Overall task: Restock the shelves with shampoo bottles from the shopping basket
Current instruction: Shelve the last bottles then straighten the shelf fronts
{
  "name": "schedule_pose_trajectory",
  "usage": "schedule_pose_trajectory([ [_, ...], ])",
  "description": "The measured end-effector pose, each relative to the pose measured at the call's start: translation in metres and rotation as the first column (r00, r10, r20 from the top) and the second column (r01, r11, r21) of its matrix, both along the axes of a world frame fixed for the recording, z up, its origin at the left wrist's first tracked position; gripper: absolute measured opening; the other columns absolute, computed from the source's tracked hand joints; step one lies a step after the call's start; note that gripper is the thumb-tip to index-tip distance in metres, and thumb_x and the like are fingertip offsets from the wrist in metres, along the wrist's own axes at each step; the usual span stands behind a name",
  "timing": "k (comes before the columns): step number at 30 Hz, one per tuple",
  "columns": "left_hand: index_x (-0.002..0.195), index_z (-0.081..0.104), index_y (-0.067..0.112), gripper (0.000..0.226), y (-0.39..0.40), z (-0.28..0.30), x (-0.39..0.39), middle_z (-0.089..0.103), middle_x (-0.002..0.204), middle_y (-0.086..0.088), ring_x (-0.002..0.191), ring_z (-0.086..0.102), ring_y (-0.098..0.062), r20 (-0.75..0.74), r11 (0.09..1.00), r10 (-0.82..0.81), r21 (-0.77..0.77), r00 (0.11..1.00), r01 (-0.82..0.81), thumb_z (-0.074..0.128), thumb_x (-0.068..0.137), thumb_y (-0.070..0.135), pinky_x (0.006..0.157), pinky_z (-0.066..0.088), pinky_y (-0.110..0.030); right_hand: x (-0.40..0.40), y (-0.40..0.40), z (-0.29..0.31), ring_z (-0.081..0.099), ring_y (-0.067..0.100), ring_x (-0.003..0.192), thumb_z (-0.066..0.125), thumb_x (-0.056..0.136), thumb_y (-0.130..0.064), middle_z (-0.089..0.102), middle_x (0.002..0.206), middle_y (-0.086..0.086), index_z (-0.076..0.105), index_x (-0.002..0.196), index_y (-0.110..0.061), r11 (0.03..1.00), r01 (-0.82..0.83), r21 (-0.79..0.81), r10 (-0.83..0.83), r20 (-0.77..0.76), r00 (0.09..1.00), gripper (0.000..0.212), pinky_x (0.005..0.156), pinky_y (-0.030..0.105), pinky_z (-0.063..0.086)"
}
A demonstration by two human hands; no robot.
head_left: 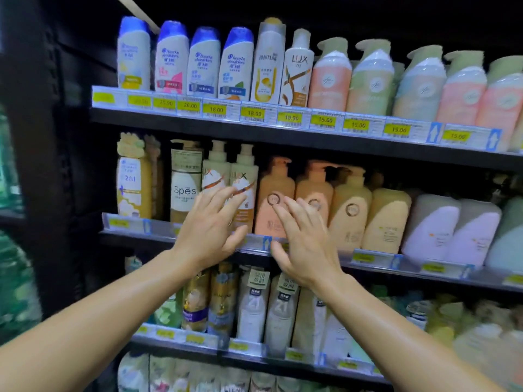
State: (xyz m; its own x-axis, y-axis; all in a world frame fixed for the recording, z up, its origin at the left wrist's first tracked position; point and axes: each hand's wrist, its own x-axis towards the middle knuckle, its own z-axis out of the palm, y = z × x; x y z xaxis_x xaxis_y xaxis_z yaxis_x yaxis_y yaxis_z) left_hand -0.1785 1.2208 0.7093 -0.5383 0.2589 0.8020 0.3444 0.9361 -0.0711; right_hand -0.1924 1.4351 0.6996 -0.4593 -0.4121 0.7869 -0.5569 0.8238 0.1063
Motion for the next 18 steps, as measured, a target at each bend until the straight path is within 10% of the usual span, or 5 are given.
schedule_pose_trajectory([
  [18,0.147,0.042,0.011,0.065,-0.003,-0.079,0.012,0.032,0.157,-0.016,0.145,0.027,-0.035,0.187,1.0,0.018,-0.007,0.982,-0.017,0.054,0.091,0.042,0.117,0.021,-0.052,0.034,0.026,-0.059,0.022,0.032,0.144,0.051,0.09,-0.041,0.031,0.156,0.009,0.035,0.15,-0.015,0.96,0.233,0.156,-0.261,0.195,0.945,0.067,0.12,0.046,0.013],
])
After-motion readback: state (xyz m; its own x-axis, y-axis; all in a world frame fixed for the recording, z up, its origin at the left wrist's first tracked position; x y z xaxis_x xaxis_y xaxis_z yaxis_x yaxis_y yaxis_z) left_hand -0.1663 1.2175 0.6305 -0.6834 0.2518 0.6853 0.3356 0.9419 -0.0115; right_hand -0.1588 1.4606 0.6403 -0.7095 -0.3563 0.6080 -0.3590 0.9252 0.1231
